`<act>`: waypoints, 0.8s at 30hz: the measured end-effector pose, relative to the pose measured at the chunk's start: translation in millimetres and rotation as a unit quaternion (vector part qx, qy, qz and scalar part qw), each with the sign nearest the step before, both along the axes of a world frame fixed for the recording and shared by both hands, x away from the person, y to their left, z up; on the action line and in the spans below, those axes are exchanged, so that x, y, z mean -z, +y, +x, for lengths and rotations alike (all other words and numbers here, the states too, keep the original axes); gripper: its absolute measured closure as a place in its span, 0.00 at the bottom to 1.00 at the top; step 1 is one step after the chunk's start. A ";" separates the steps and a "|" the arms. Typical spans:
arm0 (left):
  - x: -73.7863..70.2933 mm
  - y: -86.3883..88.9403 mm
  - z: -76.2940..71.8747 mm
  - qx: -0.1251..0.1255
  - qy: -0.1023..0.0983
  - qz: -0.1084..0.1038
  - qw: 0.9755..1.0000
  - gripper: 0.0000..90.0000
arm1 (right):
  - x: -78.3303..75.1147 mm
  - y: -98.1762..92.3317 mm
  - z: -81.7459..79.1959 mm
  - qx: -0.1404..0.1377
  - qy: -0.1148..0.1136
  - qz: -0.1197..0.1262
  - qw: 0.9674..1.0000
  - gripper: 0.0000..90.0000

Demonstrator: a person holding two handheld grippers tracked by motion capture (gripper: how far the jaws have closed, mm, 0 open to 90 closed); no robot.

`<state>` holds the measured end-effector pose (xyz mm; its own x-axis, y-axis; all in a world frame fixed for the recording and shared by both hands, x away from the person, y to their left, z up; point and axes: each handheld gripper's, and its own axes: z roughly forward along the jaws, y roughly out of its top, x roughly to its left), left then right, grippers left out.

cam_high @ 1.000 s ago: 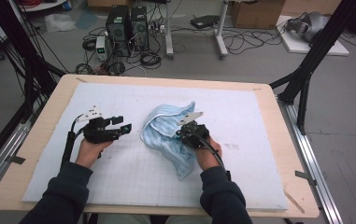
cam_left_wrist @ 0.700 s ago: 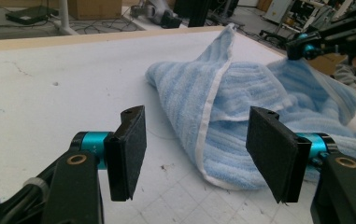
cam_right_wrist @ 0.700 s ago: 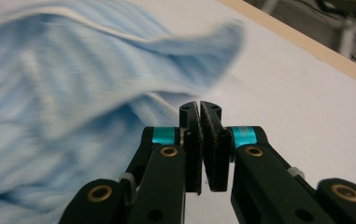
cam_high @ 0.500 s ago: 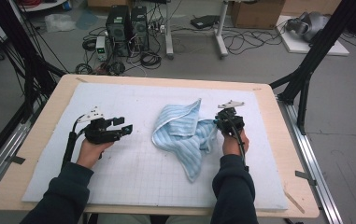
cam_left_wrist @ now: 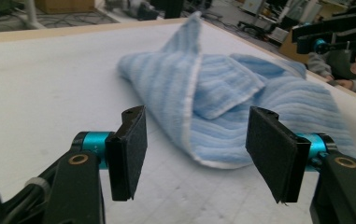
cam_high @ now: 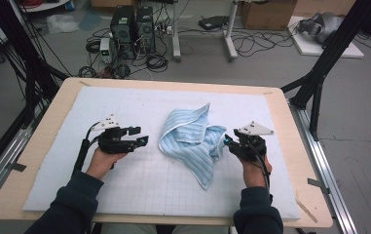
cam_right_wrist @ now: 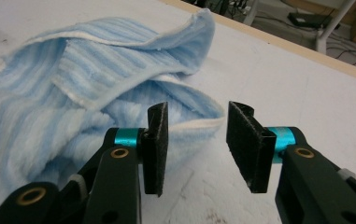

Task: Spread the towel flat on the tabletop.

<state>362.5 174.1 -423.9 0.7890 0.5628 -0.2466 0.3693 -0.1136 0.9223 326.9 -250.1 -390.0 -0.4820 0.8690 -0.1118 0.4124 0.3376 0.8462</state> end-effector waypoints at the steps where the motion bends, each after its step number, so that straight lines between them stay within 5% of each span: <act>1: -0.7 -7.0 -0.7 0.007 0.001 0.001 1.000 0.42 | 0.7 -2.5 -3.6 -0.002 -0.002 0.003 1.000 0.64; 7: 0.5 -61.5 -1.5 0.050 0.010 0.017 0.999 0.41 | 13.1 -21.5 -15.9 0.011 -0.008 0.025 1.000 0.63; 14: 16.2 -115.4 -1.0 0.085 0.034 0.074 0.993 0.37 | 16.1 -33.2 -16.2 0.019 -0.007 0.036 0.999 0.63; 16: 22.0 -126.0 -1.2 0.090 0.035 0.112 0.989 0.38 | 17.1 -33.0 -15.9 0.018 -0.004 0.038 0.999 0.63; 17: 24.4 -129.4 -1.2 0.094 0.030 0.143 0.985 0.47 | 17.5 -32.8 -15.7 0.017 -0.005 0.038 0.999 0.63; 18: 25.8 -130.1 -1.0 0.098 0.018 0.173 0.980 0.66 | 17.7 -32.0 -16.1 0.015 -0.001 0.039 0.999 0.63; 19: 25.8 -128.6 -0.6 0.097 0.013 0.175 0.980 0.89 | 18.0 -31.2 -16.1 0.013 0.001 0.038 0.999 0.63; 24: 10.4 -105.7 3.3 0.085 0.006 0.127 0.988 0.93 | 19.2 -17.9 -17.5 -0.037 0.017 0.055 0.998 0.65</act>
